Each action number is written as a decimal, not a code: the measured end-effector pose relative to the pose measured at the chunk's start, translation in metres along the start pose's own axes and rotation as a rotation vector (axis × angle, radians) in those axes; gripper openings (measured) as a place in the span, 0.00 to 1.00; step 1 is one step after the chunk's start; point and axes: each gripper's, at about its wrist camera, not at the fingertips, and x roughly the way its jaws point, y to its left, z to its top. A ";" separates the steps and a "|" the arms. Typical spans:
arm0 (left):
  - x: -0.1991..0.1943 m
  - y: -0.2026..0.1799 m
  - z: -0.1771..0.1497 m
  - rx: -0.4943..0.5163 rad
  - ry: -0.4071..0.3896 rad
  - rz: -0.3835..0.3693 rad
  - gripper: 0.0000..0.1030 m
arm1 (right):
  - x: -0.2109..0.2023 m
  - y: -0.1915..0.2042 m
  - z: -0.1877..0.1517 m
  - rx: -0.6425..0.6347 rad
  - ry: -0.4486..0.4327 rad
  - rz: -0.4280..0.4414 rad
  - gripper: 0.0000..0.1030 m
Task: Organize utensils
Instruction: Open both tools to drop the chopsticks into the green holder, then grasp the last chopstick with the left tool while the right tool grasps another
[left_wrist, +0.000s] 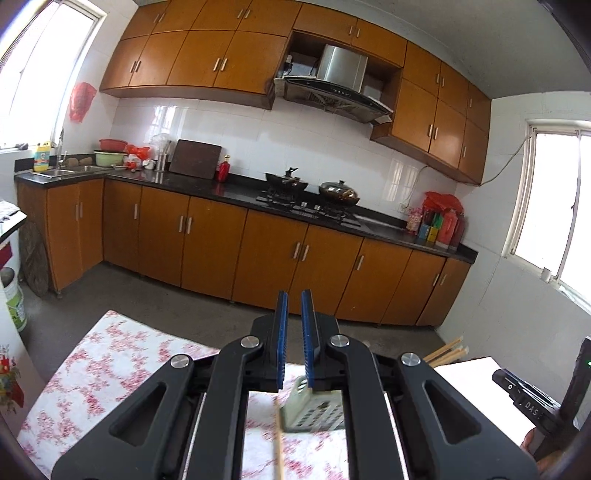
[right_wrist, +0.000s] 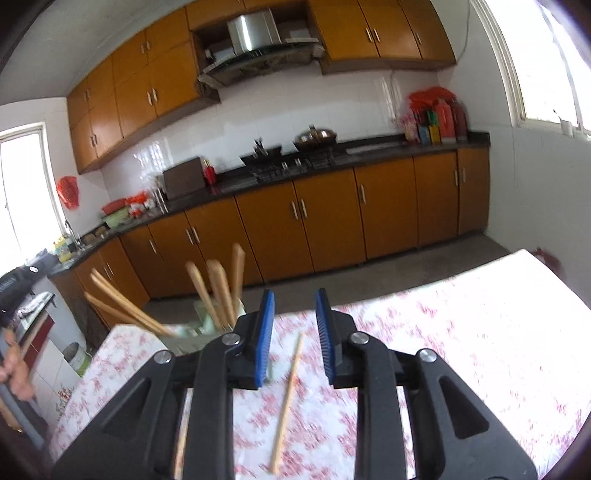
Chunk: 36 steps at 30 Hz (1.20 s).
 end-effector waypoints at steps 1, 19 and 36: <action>-0.001 0.005 -0.003 0.002 0.005 0.012 0.08 | 0.008 -0.006 -0.012 0.005 0.039 -0.014 0.23; 0.046 0.077 -0.148 -0.042 0.431 0.125 0.08 | 0.112 0.037 -0.160 -0.062 0.444 0.001 0.24; 0.074 0.014 -0.193 0.075 0.548 -0.020 0.38 | 0.101 -0.043 -0.149 0.085 0.400 -0.217 0.07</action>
